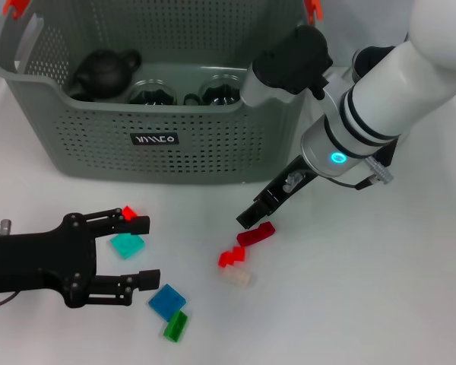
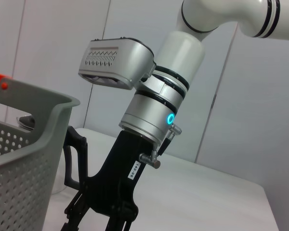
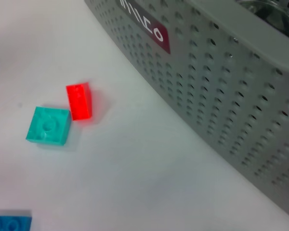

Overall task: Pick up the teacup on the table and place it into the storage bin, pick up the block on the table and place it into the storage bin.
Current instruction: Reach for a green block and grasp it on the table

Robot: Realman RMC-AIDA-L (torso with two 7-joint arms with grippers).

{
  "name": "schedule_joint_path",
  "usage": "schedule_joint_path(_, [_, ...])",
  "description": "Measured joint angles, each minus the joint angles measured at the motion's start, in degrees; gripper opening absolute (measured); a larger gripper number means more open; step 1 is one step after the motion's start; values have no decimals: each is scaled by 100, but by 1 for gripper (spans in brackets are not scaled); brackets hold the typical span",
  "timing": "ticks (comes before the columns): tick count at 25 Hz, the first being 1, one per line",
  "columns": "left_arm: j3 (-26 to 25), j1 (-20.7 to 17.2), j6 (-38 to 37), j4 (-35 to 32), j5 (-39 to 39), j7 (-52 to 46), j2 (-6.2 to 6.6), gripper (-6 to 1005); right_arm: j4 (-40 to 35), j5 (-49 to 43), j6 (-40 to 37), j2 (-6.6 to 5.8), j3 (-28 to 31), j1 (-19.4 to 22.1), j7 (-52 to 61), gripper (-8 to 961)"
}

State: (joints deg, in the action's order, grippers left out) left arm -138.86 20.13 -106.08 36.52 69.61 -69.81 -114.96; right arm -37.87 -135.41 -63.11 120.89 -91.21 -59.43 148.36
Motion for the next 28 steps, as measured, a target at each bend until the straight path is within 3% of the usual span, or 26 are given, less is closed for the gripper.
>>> schedule_joint_path(6, [-8,0,5,-46,0,26,0,855,57,163,193,3,-157,1,11,900])
schedule_joint_path(12, [-7,0,17,-49,0,36,0,854,274,247,456,12,-240,-18,-18,736])
schedule_joint_path(28, [10,9,70,-54,0,43,-9,855,359,507,865,14,-673,10,-22,710])
